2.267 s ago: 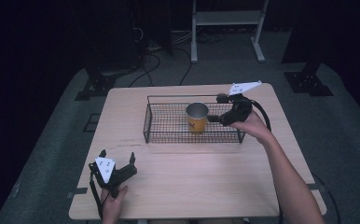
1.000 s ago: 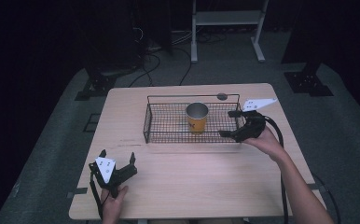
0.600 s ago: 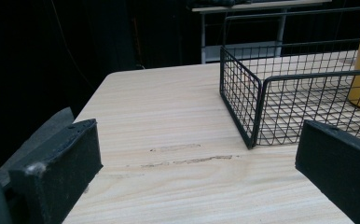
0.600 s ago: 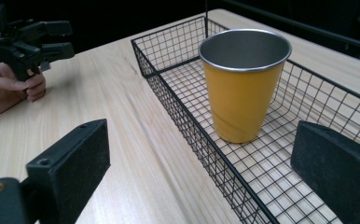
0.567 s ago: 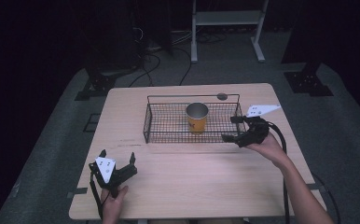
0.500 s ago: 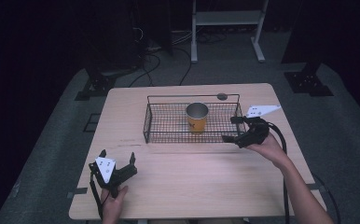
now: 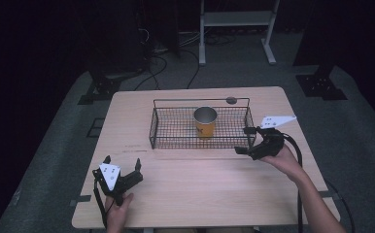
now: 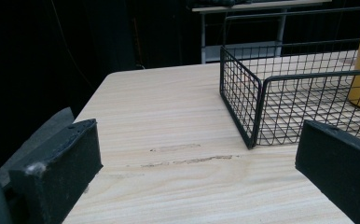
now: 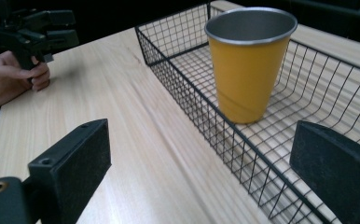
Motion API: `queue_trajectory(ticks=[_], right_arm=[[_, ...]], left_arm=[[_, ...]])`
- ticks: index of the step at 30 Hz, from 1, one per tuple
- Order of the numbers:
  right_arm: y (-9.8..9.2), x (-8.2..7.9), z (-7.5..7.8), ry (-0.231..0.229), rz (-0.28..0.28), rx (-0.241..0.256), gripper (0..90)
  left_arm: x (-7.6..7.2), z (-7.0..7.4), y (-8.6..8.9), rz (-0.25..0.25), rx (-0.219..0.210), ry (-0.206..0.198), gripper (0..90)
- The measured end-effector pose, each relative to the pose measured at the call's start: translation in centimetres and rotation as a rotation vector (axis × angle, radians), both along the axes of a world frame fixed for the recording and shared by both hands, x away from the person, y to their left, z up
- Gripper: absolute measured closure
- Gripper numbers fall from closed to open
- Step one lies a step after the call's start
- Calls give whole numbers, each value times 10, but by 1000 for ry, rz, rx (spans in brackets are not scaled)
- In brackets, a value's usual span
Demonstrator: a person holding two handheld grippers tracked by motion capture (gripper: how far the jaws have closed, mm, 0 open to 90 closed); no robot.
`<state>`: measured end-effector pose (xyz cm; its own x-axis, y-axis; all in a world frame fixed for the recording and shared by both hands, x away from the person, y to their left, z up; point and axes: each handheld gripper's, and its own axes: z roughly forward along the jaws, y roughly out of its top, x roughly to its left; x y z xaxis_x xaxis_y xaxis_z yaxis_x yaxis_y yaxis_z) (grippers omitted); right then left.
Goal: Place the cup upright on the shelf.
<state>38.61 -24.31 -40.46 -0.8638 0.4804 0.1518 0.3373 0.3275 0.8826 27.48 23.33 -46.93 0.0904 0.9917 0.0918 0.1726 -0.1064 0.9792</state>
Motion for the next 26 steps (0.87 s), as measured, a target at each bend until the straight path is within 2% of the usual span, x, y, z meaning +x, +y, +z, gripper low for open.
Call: queue_trajectory(ticks=[11, 19, 26], right_arm=[[-6, -15, -9, -10, -1, 9, 46], [-10, -26, -21, 6, -6, 10, 46], [-18, -46, -27, -9, -28, 36, 46]], left_arm=[[0, 0, 0, 3, 1, -1, 0], [0, 0, -1, 4, 2, -1, 0], [1, 0, 0, 7, 1, -1, 0]])
